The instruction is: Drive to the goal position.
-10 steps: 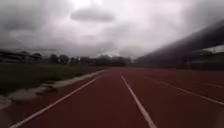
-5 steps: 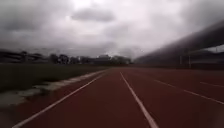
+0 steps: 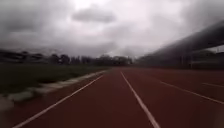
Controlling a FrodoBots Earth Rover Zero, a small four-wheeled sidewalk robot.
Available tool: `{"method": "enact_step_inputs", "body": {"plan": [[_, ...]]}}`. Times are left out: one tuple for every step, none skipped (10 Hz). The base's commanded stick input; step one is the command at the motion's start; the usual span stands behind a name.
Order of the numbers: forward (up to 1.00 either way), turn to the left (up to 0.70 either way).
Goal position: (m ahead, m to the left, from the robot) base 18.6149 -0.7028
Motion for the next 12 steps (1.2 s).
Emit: {"method": "enact_step_inputs", "body": {"plan": [[0.70, 0.00], [0.70, 0.00], [0.70, 0.00], [0.70, 0.00], [0.70, 0.00], [0.70, 0.00], [0.70, 0.00], [0.70, 0.00], [0.70, 0.00], [0.70, 0.00], [0.70, 0.00], [0.70, 0.00]]}}
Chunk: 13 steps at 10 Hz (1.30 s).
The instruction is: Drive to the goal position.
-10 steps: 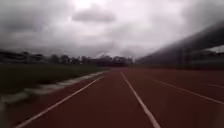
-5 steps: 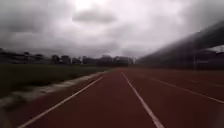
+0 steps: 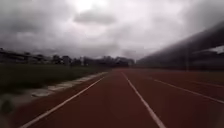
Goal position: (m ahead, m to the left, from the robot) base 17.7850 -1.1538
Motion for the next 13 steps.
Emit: {"method": "enact_step_inputs", "body": {"plan": [[0.70, 0.00], [0.70, 0.00], [0.70, 0.00], [0.70, 0.00], [0.70, 0.00], [0.70, 0.00], [0.70, 0.00], [0.70, 0.00], [0.70, 0.00], [0.70, 0.00], [0.70, 0.00], [0.70, 0.00], [0.70, 0.00]]}}
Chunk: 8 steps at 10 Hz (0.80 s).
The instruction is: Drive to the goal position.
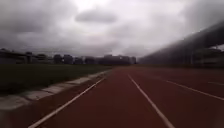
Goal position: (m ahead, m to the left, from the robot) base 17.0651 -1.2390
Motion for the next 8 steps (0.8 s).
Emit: {"method": "enact_step_inputs", "body": {"plan": [[0.70, 0.00], [0.70, 0.00], [0.70, 0.00], [0.70, 0.00], [0.70, 0.00], [0.70, -0.06], [0.70, -0.21], [0.70, -0.35]]}}
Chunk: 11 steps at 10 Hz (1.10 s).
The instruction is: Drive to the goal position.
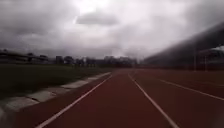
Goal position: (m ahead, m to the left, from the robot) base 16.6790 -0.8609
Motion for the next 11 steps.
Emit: {"method": "enact_step_inputs", "body": {"plan": [[0.70, -0.35], [0.70, -0.33], [0.70, -0.16], [0.70, 0.00], [0.70, 0.00], [0.70, 0.00], [0.70, 0.00], [0.70, 0.00], [0.70, -0.10], [0.70, -0.26], [0.70, -0.28]]}}
